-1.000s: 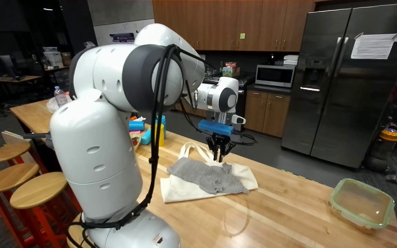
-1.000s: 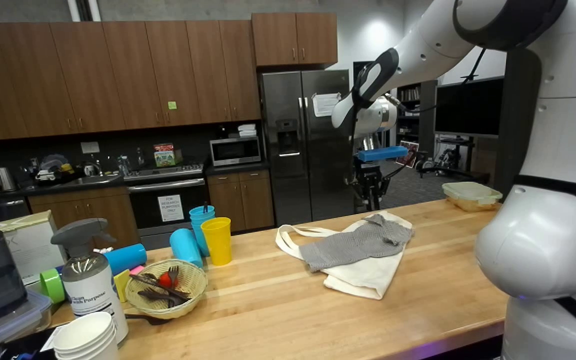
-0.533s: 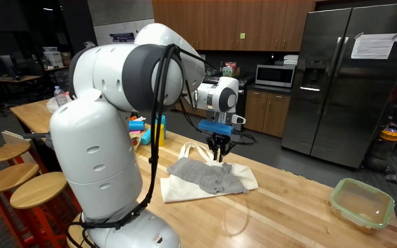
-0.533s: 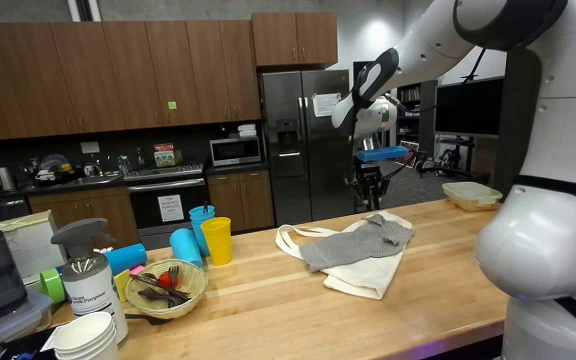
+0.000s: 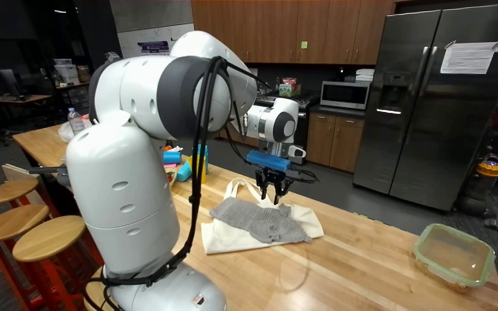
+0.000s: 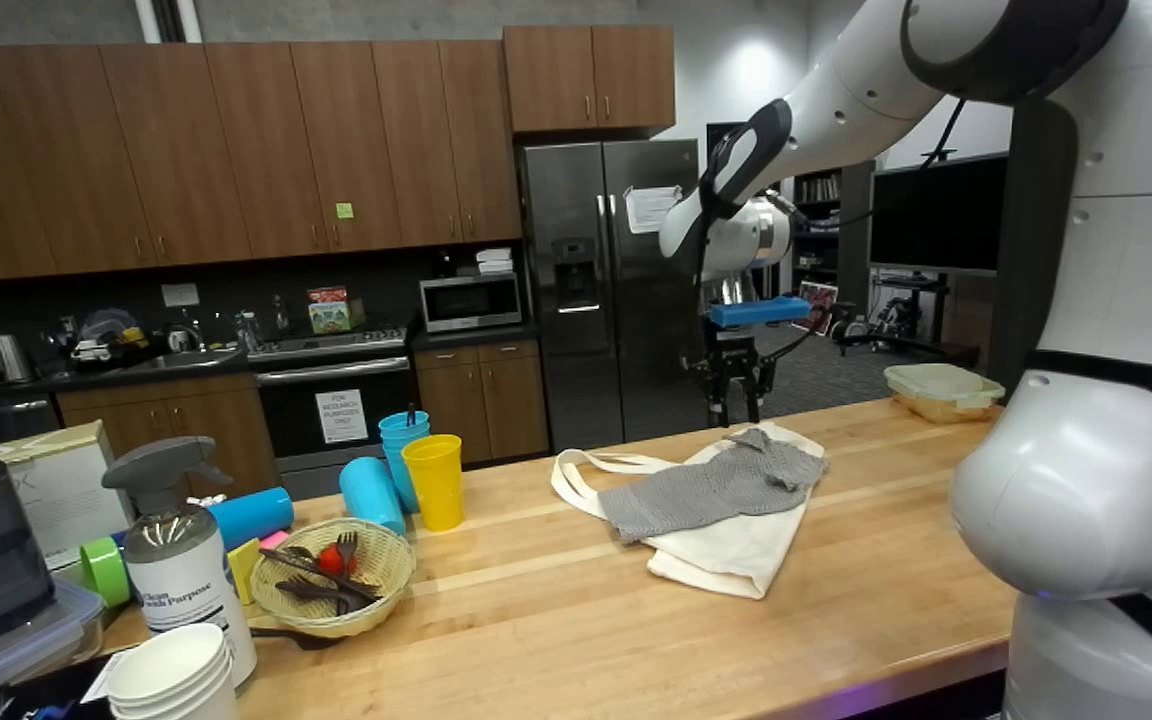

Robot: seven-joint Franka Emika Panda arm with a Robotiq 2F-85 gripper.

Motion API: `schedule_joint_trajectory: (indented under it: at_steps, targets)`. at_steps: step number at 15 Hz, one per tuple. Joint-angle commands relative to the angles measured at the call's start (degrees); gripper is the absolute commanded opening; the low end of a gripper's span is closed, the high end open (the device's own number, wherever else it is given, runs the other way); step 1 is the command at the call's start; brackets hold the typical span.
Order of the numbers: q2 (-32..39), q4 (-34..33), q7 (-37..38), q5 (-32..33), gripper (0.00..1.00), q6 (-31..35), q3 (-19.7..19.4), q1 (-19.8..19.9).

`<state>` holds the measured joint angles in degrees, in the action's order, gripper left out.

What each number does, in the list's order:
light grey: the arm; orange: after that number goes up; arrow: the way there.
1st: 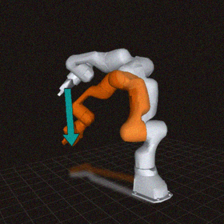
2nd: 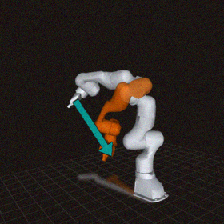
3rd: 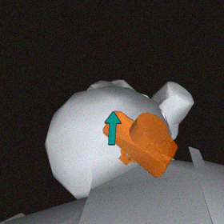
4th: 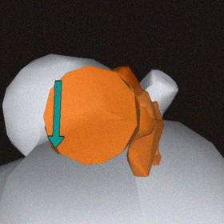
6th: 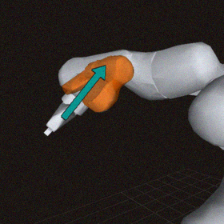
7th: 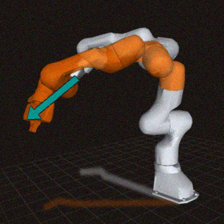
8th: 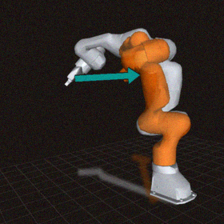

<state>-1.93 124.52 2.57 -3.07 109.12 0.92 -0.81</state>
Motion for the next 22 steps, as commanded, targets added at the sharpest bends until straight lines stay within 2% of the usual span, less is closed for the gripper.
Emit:
schedule_joint_trajectory:
  at_steps: [1, 3, 4, 9, 13, 18, 19, 20, 22]
  targets:
    - [1.6, -1.8, 0.5, -2.7, 0.83, -1.2, 0.2, -0.3]
    - [2.7, -3.0, 0.9, -4.2, 0.97, -1.7, 0.3, -0.3]
    - [3.3, -3.7, 1.0, -5.1, 0.99, -2.0, 0.2, -0.1]
    - [8.1, -6.8, 2.1, -9.6, 1.00, -3.2, -1.8, 2.0]
    - [17.7, -13.5, 1.6, -13.8, 1.00, -7.0, -3.4, 4.1]
    - [25.0, -19.5, 1.5, -18.8, 1.00, -10.4, -3.6, 6.7]
    - [25.6, -20.2, 1.5, -19.5, 0.75, -10.8, -3.6, 7.1]
    - [25.9, -20.6, 1.4, -20.3, 0.73, -11.1, -3.6, 7.5]
    - [25.7, -21.0, 1.2, -21.3, 0.59, -11.6, -3.7, 8.1]
